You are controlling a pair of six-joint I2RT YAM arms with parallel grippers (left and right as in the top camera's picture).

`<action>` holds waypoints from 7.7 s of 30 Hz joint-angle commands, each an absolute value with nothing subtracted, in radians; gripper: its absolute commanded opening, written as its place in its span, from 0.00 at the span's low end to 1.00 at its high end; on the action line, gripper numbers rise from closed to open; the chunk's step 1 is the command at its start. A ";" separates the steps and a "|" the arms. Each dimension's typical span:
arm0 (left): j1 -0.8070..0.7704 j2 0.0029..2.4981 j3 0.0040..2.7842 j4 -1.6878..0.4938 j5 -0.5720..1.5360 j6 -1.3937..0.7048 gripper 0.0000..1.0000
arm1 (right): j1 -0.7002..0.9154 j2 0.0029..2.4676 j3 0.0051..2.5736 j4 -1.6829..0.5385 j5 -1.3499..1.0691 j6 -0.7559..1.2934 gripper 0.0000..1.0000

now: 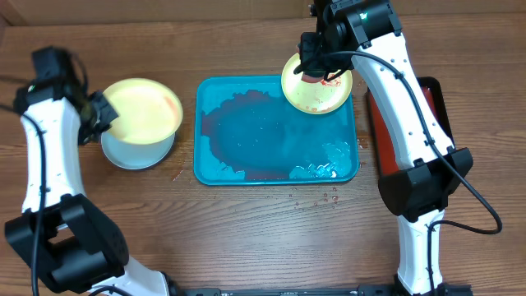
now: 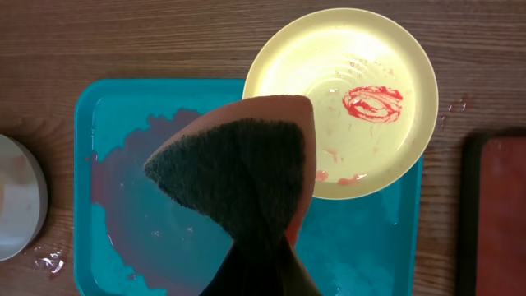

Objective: Clean dirty plates on tray and stack at the side
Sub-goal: 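Place the yellow plate onto the white plate left of tray, release, then move left gripper to the second yellow plate's rim and grip it, then scrub the second yellow plate with the sponge while left gripper holds it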

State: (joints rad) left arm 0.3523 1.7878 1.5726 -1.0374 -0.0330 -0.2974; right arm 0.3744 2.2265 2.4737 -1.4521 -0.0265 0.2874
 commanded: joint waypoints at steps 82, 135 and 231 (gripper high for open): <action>-0.506 2.318 1.764 -0.468 -0.013 -0.607 0.43 | 0.284 2.207 2.487 -1.488 -0.058 0.295 0.04; -0.274 2.171 1.622 -0.881 -0.006 -0.539 0.04 | 0.398 2.320 2.425 -1.459 -0.184 0.283 0.04; -0.218 2.171 1.622 -0.900 0.230 -0.493 0.04 | 0.496 2.424 1.905 -0.992 -0.444 0.361 0.04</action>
State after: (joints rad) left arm -0.2207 2.1784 1.6245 -0.9108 0.2100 -0.5167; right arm 0.5194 2.3821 1.8740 -0.9245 -0.5190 0.3862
